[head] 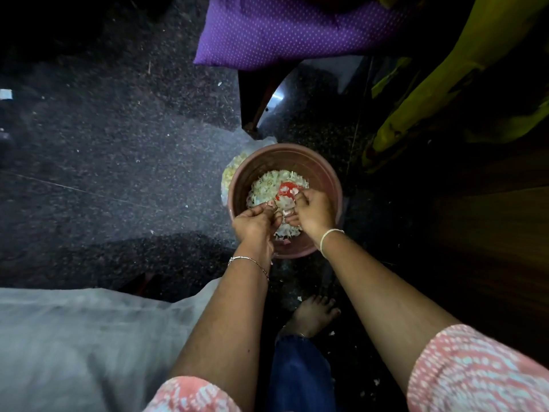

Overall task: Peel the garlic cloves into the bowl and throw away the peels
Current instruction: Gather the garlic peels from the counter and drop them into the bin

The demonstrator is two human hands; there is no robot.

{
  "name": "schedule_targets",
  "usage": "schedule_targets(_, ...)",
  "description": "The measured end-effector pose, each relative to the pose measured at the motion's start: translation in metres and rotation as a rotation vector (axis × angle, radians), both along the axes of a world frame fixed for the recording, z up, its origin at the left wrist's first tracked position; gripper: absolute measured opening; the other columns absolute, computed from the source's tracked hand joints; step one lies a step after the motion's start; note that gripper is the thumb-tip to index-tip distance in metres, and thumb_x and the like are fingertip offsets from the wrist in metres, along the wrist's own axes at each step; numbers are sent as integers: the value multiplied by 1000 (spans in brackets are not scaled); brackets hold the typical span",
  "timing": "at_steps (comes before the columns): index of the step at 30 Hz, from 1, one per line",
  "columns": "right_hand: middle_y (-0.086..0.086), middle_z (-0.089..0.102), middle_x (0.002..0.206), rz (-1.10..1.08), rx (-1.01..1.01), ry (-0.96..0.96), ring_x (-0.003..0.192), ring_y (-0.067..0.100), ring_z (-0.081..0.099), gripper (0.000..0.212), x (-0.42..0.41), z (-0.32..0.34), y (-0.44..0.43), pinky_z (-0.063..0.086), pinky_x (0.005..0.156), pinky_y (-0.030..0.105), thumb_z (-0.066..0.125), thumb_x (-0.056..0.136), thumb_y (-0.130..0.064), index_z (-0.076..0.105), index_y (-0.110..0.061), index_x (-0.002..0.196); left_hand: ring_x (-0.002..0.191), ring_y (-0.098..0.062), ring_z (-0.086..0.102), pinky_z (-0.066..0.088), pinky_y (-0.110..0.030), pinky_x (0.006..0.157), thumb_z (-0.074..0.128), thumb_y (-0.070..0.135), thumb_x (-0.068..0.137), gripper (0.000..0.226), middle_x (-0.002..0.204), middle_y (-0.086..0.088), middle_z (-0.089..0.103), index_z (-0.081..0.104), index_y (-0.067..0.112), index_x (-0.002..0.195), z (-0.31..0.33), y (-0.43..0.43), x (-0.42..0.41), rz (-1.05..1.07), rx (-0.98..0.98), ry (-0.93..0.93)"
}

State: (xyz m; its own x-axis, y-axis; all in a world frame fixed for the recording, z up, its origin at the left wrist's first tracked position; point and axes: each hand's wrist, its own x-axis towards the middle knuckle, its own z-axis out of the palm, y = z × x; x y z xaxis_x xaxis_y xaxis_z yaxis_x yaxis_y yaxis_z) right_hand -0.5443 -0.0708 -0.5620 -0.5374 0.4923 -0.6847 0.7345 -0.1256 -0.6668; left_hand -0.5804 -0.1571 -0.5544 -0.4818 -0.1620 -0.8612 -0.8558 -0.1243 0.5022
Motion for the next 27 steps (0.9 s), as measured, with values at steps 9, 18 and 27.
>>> schedule_targets(9,0,63,85,44,-186,106,77,8,59,30,9,10,-7,49,69,8,63,85,12,65,2,114,36,-11,53,45,-19,38,78,17,82,29,62,-7,58,53,9,69,-9,3,-1,3,-113,-2)
schedule_targets(18,11,73,99,-22,-70,10,92,26,70,23,12,-4,-7,56,90,45,61,87,5,74,-13,90,37,-13,51,47,-20,36,54,-10,92,21,57,-9,56,53,3,75,-13,4,-4,33,-31,-62)
schedule_targets(27,-1,59,72,-43,172,-107,66,12,52,28,7,15,5,43,65,23,81,77,-18,56,-16,67,54,-19,53,52,-47,79,46,-15,93,27,77,-14,61,51,9,81,-15,6,0,-29,-3,-121)
